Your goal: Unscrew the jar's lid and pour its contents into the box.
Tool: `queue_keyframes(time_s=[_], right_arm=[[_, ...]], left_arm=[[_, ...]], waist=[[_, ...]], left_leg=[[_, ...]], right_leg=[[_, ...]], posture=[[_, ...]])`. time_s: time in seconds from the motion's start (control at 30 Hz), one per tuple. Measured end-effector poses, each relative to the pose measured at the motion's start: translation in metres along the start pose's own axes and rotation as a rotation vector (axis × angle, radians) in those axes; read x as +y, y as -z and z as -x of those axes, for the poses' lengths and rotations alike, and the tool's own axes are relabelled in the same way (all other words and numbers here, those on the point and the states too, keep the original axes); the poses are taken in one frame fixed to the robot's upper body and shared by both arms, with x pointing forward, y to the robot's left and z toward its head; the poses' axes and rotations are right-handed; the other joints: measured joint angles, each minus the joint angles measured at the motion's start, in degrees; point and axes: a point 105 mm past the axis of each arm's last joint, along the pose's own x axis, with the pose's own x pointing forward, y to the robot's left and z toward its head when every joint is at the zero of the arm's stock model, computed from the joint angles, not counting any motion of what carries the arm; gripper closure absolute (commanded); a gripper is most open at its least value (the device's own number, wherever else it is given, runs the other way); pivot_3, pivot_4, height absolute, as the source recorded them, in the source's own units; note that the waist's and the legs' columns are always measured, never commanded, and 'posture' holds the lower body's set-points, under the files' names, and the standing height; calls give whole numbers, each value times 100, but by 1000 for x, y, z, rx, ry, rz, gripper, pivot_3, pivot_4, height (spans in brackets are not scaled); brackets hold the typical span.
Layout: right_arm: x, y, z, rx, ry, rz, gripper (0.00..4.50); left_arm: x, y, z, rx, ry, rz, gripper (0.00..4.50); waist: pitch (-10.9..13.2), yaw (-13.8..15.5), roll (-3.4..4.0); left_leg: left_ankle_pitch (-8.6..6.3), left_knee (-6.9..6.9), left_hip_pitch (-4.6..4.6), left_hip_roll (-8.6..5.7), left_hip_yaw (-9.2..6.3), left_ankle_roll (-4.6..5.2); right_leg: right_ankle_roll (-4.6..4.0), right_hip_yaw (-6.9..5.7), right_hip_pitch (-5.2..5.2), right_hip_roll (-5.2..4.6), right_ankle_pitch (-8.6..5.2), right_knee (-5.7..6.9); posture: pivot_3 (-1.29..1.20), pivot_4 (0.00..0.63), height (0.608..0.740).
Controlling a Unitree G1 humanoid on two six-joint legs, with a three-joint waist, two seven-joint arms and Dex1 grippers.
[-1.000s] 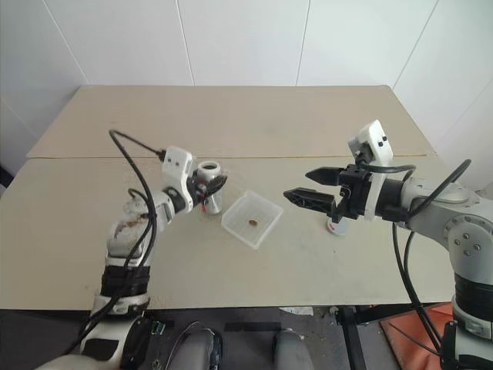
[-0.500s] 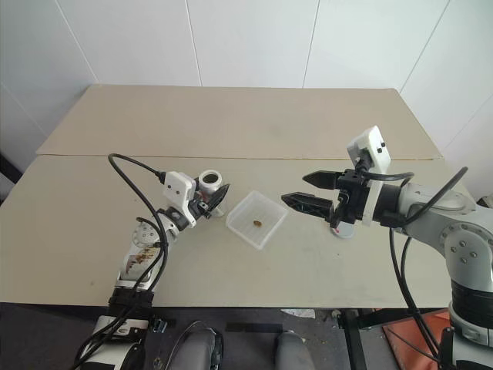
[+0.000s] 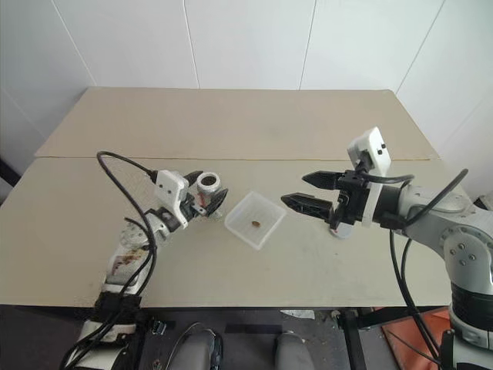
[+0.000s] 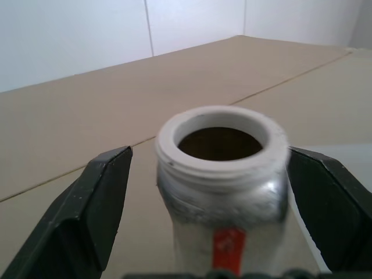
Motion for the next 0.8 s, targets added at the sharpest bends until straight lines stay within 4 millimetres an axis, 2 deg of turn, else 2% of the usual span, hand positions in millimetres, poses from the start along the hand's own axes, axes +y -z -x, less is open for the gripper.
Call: queue_keyframes(time_s=[0.13,0.37,0.43,0.57,0.63,0.73,0.8], right_arm=[[-1,3,1,6,7,-3,0],[-2,4,2,9,7,1,0],[-2,8,3,26,12,-4,0],[-1,16,9,85,17,41,0],[-1,19,10,104,10,67,0],[-1,22,9,113,2,93,0],[-1,21,7,102,1,93,0]], left_arm=[[-5,1,32,76,73,27,37],[-1,-4,58,164,102,41,37],[6,-9,76,197,144,22,37],[23,-35,111,192,295,-87,37],[39,-45,124,185,309,-137,37],[62,-56,130,158,262,-149,37],[67,-63,130,116,231,-142,37]], waist=[[0,-30,0],[1,-16,-1],[1,-47,-1],[1,-64,1],[1,-64,2],[1,-44,1],[2,-46,-1]], left_leg=[[0,-1,14,1,1,0],[-1,-5,15,3,0,0],[-1,-10,17,5,2,0],[-1,-14,22,7,7,-1],[-1,-15,25,7,9,-1],[-2,-15,21,7,8,-1],[-2,-16,17,8,8,-2]], right_leg=[[0,0,11,-1,-2,0],[0,-3,12,2,-4,-5],[-4,-1,9,3,-6,-2],[-11,-2,7,3,-10,-3],[-11,-2,8,2,-12,-5],[-9,-4,9,1,-13,-7],[-8,-4,9,0,-12,-14]], posture=[[0,150,740],[0,150,740],[0,150,740],[0,150,740],[0,150,740],[0,150,740],[0,150,740]])
